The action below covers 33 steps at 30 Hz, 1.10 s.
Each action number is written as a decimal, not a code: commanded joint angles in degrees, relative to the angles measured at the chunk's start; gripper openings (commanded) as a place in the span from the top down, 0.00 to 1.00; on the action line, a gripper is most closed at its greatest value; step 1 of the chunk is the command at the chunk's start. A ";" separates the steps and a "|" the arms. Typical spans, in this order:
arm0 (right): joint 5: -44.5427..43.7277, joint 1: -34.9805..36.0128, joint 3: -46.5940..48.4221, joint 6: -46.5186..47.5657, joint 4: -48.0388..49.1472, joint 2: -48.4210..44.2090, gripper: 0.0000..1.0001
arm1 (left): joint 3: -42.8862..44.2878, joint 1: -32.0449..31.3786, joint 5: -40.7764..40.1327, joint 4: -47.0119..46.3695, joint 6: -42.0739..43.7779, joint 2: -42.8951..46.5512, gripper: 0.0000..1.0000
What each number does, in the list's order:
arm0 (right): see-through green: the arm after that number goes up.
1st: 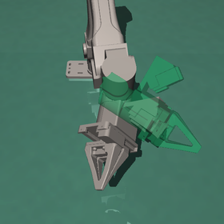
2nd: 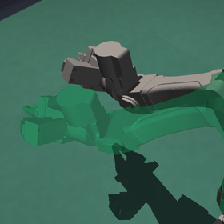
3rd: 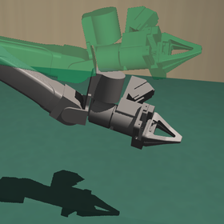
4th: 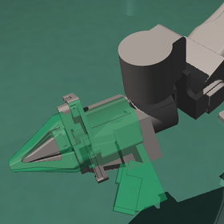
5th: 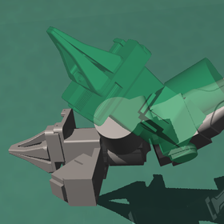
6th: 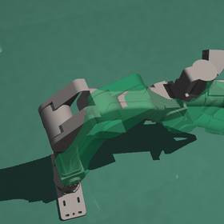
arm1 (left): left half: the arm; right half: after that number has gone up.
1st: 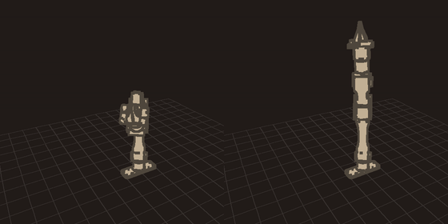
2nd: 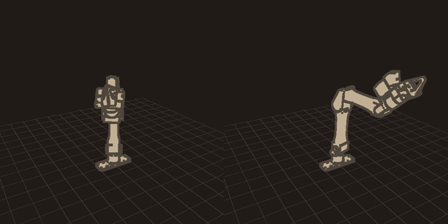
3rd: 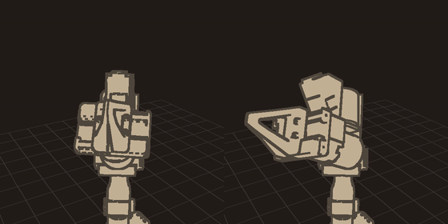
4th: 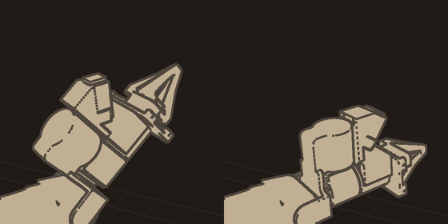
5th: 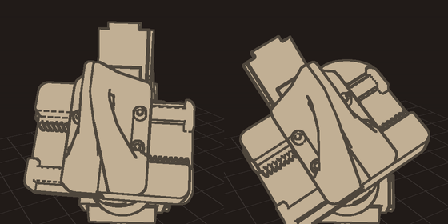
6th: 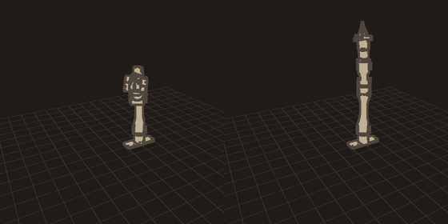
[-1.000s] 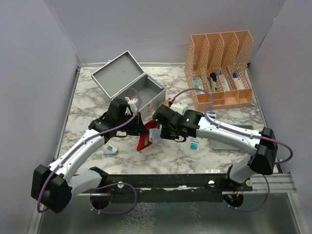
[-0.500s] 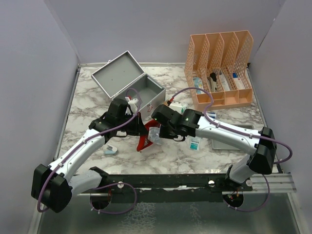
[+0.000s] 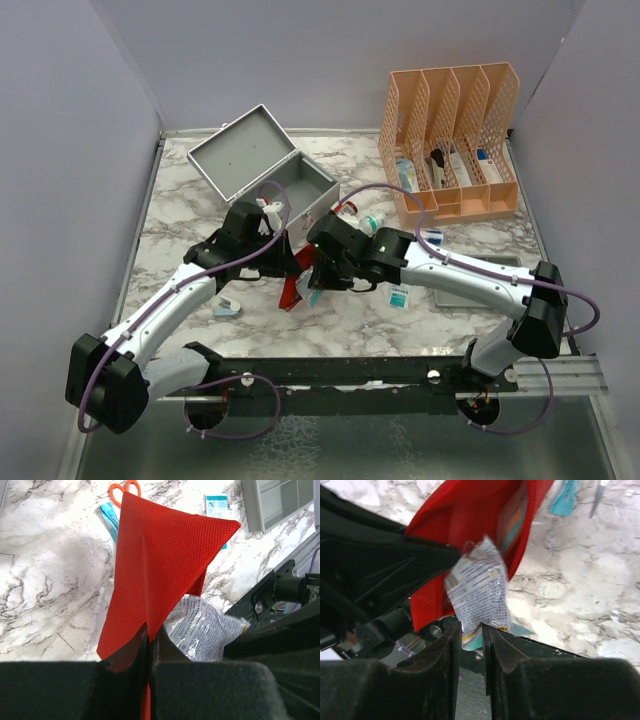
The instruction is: Organize the medicine kit
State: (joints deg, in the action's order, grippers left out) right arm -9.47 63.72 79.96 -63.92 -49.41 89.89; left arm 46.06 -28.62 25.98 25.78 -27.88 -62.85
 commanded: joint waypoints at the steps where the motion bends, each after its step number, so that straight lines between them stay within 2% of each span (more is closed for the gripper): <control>1: 2.16 0.43 -2.82 1.27 11.88 -2.66 0.76 | -0.07 -0.37 1.39 -1.17 -0.03 -0.12 1.00; 3: 1.59 0.43 -3.93 1.62 14.07 -3.46 0.79 | -0.09 -0.38 1.39 -1.17 -0.03 -0.29 1.00; 9: 0.93 0.37 -3.11 3.78 15.63 -2.55 0.97 | -0.16 -0.41 1.39 -1.17 -0.03 -0.52 1.00; 12: 1.65 0.43 -3.10 5.82 16.64 -2.15 0.99 | -0.17 -0.40 1.39 -1.17 -0.03 -0.49 1.00; 15: 0.01 0.42 -2.97 6.10 14.72 -3.50 0.92 | -0.38 -0.47 1.39 -1.17 -0.03 -0.30 1.00; 19: -3.79 0.42 -7.66 6.47 15.08 -9.83 0.70 | -0.45 -0.43 1.39 -1.17 -0.03 -0.42 1.00; 26: -8.88 0.36 -18.19 0.48 14.82 -16.84 0.46 | -0.06 -0.47 1.39 -1.17 -0.03 -0.60 1.00; 29: -7.88 0.43 -19.30 -2.90 14.26 -15.59 0.42 | 0.16 -0.47 1.39 -1.17 -0.03 -0.74 1.00; 33: -4.92 0.38 -20.47 -3.72 18.78 -13.00 0.42 | 0.58 -0.47 1.39 -1.17 -0.03 -1.17 1.00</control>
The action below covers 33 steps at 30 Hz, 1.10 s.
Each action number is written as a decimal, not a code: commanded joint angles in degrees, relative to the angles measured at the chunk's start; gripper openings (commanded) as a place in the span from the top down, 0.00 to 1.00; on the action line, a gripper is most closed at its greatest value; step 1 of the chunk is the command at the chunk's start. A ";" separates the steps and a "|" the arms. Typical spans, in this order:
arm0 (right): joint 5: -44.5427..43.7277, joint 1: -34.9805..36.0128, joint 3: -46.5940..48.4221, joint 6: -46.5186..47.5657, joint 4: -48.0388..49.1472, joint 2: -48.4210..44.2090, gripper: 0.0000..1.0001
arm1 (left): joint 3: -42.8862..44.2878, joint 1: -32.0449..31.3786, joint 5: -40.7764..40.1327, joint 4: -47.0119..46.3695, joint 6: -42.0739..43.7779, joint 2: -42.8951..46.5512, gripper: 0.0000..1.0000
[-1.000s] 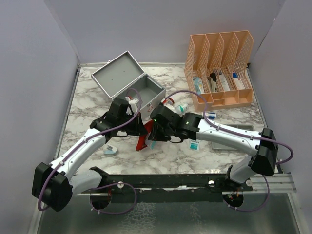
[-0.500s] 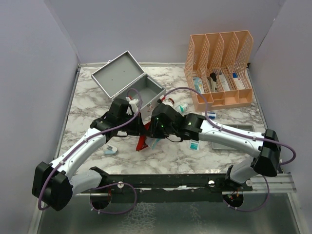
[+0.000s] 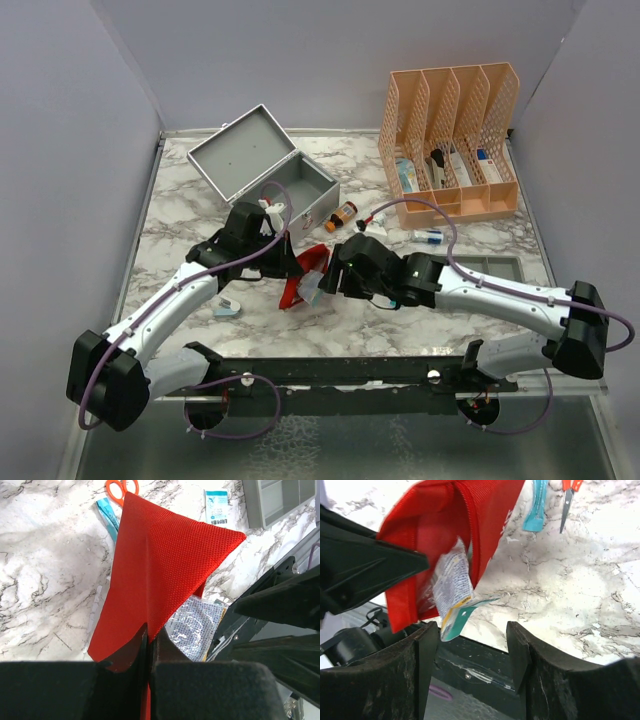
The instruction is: Organize the medicine kit
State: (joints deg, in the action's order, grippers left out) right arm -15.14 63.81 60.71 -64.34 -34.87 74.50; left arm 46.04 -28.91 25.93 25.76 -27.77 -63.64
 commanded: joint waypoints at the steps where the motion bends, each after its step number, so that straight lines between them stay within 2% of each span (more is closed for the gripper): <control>1: 0.99 0.28 -1.47 -3.34 5.68 3.01 0.42 | 0.79 -0.19 1.43 -1.15 -0.14 -0.49 1.00; 6: 1.51 0.29 -2.10 -3.84 10.67 5.37 0.42 | 0.85 -0.18 1.43 -1.15 -0.14 -0.48 1.00; 11: 2.30 0.30 -1.06 -4.79 10.90 6.68 0.47 | 0.67 -0.14 1.43 -1.15 -0.14 -0.03 1.00; 24: 4.88 0.22 4.10 -6.08 8.09 8.33 0.79 | 0.20 -0.16 1.43 -1.15 -0.14 0.99 1.00; 30: 7.12 0.31 5.22 -5.14 9.36 10.41 0.98 | 0.21 -0.17 1.43 -1.15 -0.14 1.64 1.00; 33: 7.84 0.22 4.78 -5.04 9.86 10.72 0.99 | 0.19 -0.18 1.43 -1.15 -0.14 1.98 1.00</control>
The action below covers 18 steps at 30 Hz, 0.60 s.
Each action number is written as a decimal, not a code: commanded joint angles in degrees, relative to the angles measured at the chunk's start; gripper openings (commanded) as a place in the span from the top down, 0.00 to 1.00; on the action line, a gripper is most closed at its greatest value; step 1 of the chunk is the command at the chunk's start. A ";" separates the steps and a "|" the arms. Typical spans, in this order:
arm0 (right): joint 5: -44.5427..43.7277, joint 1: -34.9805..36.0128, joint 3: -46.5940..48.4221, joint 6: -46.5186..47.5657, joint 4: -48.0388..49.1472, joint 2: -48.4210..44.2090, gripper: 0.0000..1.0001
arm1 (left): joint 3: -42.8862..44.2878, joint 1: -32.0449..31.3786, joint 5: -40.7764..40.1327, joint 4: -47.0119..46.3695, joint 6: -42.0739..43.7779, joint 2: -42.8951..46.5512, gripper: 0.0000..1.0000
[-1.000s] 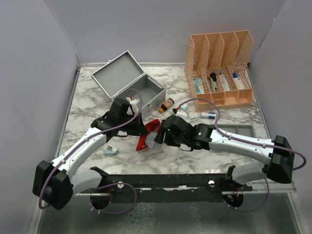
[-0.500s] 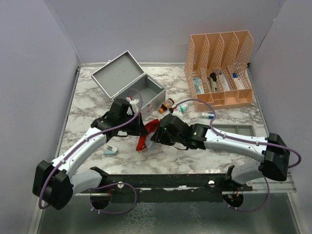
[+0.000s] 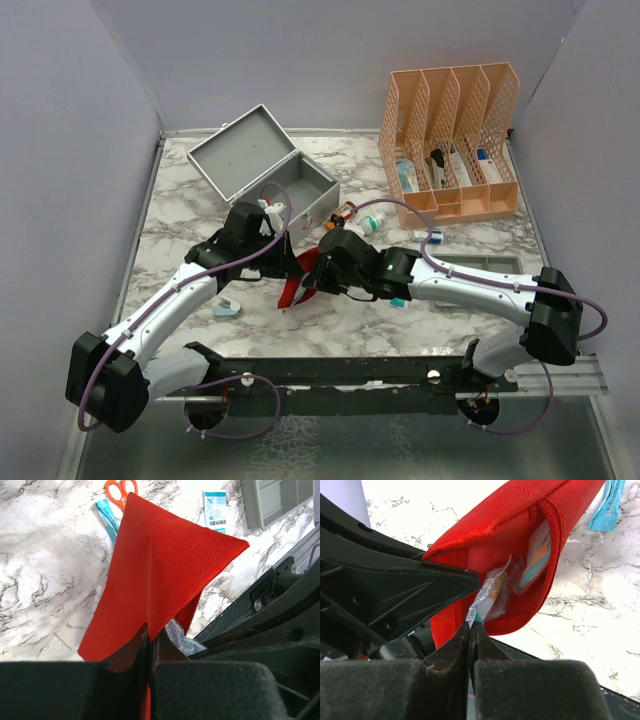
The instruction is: Organize the medicine kit
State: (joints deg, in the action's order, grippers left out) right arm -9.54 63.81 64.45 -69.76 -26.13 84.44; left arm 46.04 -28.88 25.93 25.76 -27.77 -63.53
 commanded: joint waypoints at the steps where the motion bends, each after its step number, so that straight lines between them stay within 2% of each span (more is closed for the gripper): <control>1: 2.32 0.26 0.87 0.37 1.10 0.81 0.99 | 0.19 -0.21 1.43 -1.15 -0.14 1.91 1.00; 12: 0.21 0.24 -0.81 0.27 0.73 1.45 0.99 | 0.10 -0.21 1.43 -1.15 -0.14 2.76 1.00; 18: -1.04 0.29 -1.68 0.62 1.34 2.19 0.88 | 0.12 -0.21 1.43 -1.15 -0.14 3.41 1.00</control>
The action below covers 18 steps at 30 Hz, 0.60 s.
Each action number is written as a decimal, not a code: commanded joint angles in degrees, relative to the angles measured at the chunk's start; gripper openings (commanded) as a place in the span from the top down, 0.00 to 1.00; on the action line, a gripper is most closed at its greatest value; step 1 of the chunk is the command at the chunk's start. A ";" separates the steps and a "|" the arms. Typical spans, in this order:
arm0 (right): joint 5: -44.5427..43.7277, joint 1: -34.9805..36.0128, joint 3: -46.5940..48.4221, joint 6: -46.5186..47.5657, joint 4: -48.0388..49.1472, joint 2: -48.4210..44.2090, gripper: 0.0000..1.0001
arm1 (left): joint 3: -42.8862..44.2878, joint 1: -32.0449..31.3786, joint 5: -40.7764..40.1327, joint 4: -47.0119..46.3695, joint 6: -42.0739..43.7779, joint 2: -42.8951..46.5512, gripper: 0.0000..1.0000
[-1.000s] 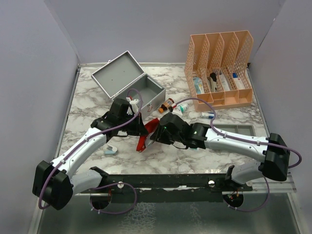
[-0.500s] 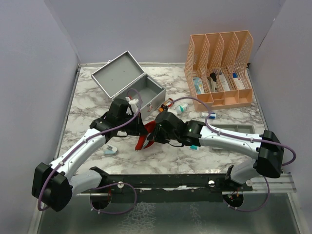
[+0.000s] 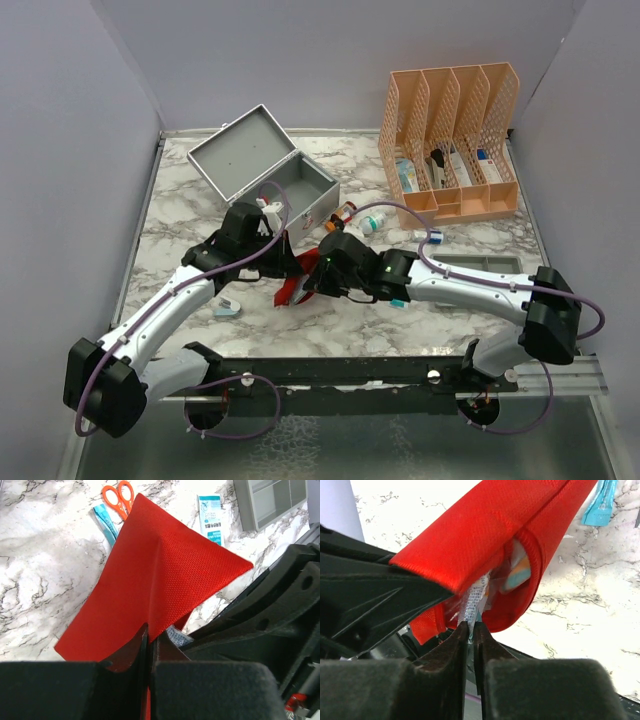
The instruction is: Organize the medicine kit
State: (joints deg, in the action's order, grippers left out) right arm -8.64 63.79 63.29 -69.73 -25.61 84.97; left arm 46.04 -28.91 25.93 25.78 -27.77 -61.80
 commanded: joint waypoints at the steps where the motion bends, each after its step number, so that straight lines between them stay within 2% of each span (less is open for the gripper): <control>1: -2.03 0.26 -0.22 0.76 0.75 2.02 0.86 | 0.15 -0.19 1.43 -1.17 -0.14 1.68 1.00; 8: -0.13 0.28 1.05 3.50 4.08 3.67 0.85 | 0.41 -0.16 1.43 -1.17 -0.14 1.38 1.00; 13: 0.70 -0.27 -0.15 0.26 5.89 4.41 0.99 | 0.63 -0.17 1.43 -1.17 -0.14 1.22 1.00; 18: -0.64 -0.47 -2.07 -4.56 9.76 4.28 0.99 | 0.57 -0.16 1.43 -1.17 -0.14 1.04 1.00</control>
State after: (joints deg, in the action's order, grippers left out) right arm -8.38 63.64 62.72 -70.22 -21.41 88.53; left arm 46.04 -28.88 25.91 25.78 -27.77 -61.60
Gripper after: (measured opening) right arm 0.015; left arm 0.020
